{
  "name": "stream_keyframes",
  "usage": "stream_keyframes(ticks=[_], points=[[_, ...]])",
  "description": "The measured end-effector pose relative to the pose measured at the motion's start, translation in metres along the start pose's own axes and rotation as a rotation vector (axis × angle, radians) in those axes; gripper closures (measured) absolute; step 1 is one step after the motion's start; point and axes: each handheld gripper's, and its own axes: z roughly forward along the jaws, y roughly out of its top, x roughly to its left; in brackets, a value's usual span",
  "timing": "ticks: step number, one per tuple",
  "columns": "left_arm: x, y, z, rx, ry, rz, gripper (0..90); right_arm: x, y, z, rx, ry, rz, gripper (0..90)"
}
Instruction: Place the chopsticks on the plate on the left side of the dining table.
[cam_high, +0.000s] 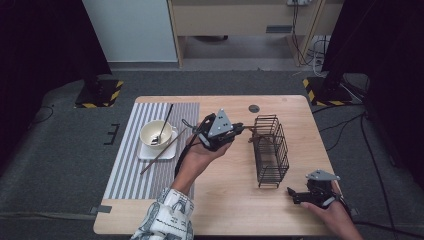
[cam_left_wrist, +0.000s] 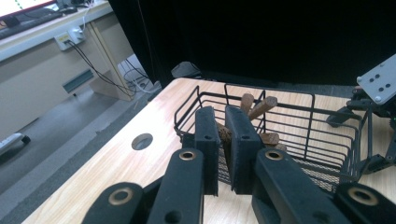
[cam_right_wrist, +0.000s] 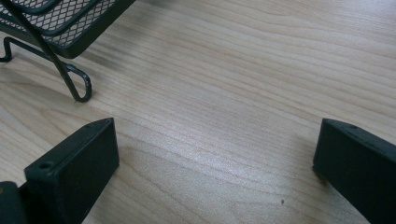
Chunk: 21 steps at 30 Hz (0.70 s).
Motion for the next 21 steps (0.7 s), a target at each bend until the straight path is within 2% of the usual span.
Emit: stream_keyframes(ticks=[14,21], points=[[0.006,0.006,-0.018,-0.079,-0.004,-0.015,83.9,0.0,0.0,0.0,0.0,0.0,-0.001,0.2],[0.006,0.009,-0.02,-0.145,-0.012,-0.041,83.9,0.0,0.0,0.0,0.0,0.0,0.0,0.2]])
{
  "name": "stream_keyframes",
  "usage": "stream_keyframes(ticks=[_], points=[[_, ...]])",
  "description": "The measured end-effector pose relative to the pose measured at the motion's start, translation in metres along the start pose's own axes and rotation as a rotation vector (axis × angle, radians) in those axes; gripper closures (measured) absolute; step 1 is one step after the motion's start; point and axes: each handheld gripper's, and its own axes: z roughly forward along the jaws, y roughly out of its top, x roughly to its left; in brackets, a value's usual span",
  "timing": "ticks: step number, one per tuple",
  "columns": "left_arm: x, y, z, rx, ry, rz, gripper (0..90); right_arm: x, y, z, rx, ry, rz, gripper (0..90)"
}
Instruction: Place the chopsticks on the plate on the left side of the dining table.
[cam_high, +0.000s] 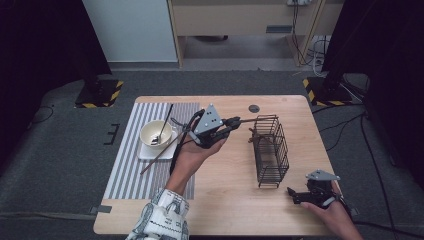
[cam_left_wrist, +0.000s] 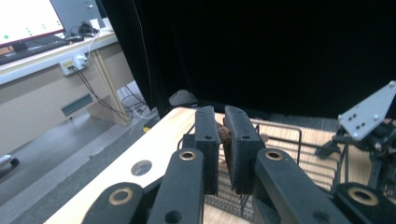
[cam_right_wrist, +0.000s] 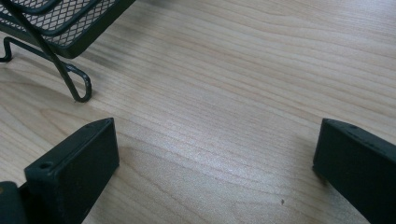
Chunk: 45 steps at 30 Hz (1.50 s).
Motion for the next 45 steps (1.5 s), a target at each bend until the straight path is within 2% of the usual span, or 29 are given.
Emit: stream_keyframes(ticks=[3,8,10,19,24,29,33,45], points=[[-0.004,0.002,0.001,-0.033,0.01,0.02,83.9,0.0,0.0,0.0,0.0,0.0,0.0,0.2],[-0.008,0.004,0.007,-0.019,0.044,0.071,83.9,0.0,0.0,0.0,0.0,0.001,0.0,0.2],[-0.009,0.003,0.008,-0.018,0.056,0.078,83.9,0.0,0.0,0.0,0.0,0.001,0.0,0.2],[-0.003,-0.004,0.011,0.042,0.129,0.142,83.9,0.0,0.0,0.0,0.0,0.001,0.0,0.2],[0.002,-0.009,0.008,0.066,0.153,0.152,83.9,0.0,0.0,0.0,0.0,0.0,0.0,0.2],[0.004,-0.01,0.006,0.071,0.16,0.162,83.9,0.0,0.0,0.0,0.0,0.0,-0.001,0.2],[0.003,-0.013,0.005,0.102,0.169,0.199,83.9,0.0,0.0,0.0,0.0,0.0,-0.001,0.2],[0.01,-0.028,-0.001,0.14,0.204,0.204,83.9,0.0,0.0,0.0,0.0,0.0,0.0,0.2]])
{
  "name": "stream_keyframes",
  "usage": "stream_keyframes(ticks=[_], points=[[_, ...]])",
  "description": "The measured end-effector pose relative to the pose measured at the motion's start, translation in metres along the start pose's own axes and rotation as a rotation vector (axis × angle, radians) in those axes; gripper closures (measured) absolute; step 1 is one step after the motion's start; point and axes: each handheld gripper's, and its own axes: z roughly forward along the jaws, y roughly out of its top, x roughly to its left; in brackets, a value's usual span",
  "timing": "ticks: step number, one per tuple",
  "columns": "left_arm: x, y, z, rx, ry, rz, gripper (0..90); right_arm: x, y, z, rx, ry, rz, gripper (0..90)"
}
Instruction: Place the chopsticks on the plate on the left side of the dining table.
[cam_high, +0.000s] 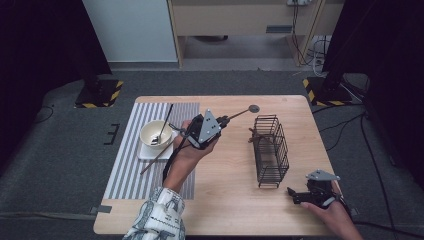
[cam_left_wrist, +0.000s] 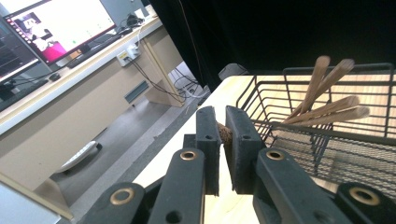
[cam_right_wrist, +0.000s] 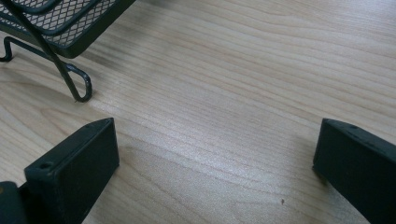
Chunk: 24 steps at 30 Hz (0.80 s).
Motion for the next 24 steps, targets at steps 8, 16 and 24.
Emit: stream_keyframes(ticks=[8,16,24], points=[[0.001,-0.004,-0.004,0.011,0.012,0.015,83.9,0.0,0.0,0.0,0.0,0.0,0.0,0.2],[0.001,-0.008,-0.005,0.012,0.013,0.016,83.9,0.0,0.0,0.0,0.0,0.0,0.0,0.2],[-0.001,-0.015,-0.006,0.034,0.014,0.031,83.9,0.0,0.0,0.0,0.0,0.0,0.0,0.2]])
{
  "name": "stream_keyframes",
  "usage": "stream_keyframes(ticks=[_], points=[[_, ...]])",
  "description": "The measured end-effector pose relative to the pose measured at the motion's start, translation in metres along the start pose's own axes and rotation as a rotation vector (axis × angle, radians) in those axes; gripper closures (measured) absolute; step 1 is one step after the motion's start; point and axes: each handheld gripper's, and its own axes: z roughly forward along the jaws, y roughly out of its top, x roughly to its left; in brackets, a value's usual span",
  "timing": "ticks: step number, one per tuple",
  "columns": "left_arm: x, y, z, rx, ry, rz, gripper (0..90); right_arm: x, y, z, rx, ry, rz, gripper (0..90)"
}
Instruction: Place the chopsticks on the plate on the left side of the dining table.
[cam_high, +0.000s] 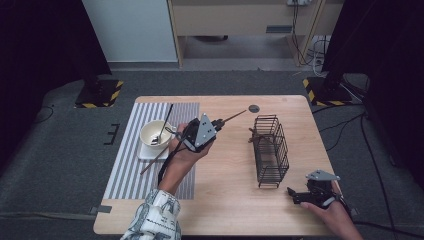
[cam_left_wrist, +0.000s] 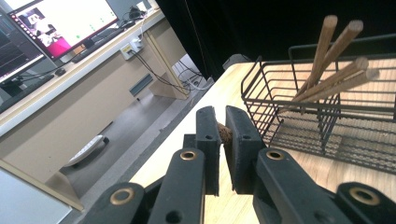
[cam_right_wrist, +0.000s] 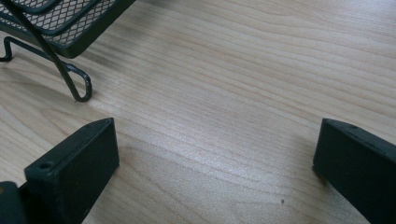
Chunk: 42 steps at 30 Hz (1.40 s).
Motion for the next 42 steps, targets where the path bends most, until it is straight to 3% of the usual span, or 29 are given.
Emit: stream_keyframes(ticks=[7,42], points=[[0.0,-0.008,-0.004,0.018,0.009,0.014,83.9,0.0,0.0,0.0,0.0,0.0,0.0,0.2],[0.009,-0.039,-0.023,0.042,0.042,-0.029,83.9,0.0,0.0,0.0,0.0,0.0,0.0,0.2]])
